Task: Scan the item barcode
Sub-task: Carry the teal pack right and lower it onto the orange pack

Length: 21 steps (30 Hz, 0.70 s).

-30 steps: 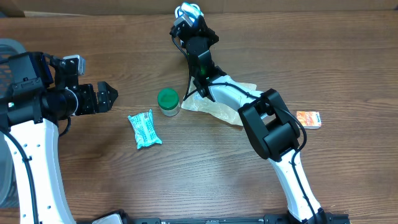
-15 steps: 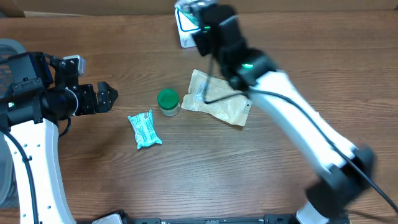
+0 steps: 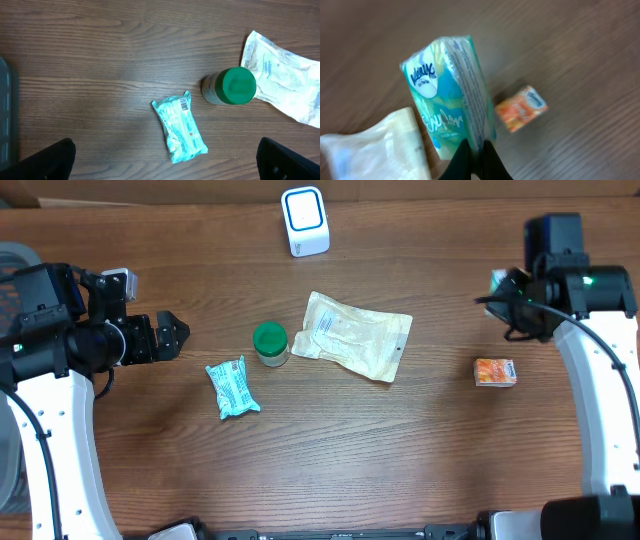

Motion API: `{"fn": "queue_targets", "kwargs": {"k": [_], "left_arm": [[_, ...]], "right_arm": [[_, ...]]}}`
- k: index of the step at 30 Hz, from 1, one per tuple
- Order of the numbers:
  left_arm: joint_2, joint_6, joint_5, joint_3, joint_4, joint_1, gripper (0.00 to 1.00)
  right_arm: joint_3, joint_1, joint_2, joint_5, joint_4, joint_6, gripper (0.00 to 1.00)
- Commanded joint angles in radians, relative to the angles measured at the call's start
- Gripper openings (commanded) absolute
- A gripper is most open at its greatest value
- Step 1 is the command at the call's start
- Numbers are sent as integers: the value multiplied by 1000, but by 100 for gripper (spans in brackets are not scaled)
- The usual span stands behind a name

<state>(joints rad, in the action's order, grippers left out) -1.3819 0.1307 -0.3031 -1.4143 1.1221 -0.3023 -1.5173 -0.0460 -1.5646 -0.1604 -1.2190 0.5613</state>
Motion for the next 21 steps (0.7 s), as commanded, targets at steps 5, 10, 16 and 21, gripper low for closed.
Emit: {"fn": "queue_targets", "kwargs": {"k": [5, 10, 16, 21], "left_arm": [[1, 14, -1, -6, -1, 4, 100], [1, 15, -1, -6, 0, 4, 100], [1, 14, -1, -6, -1, 3, 100], [1, 15, -1, -6, 0, 4, 100]], "right_arm": [[325, -121, -8, 163, 201, 38, 4], [439, -135, -8, 183, 300, 65, 4], [552, -135, -8, 192, 396, 116, 4], [599, -135, -8, 177, 447, 136, 4]]}}
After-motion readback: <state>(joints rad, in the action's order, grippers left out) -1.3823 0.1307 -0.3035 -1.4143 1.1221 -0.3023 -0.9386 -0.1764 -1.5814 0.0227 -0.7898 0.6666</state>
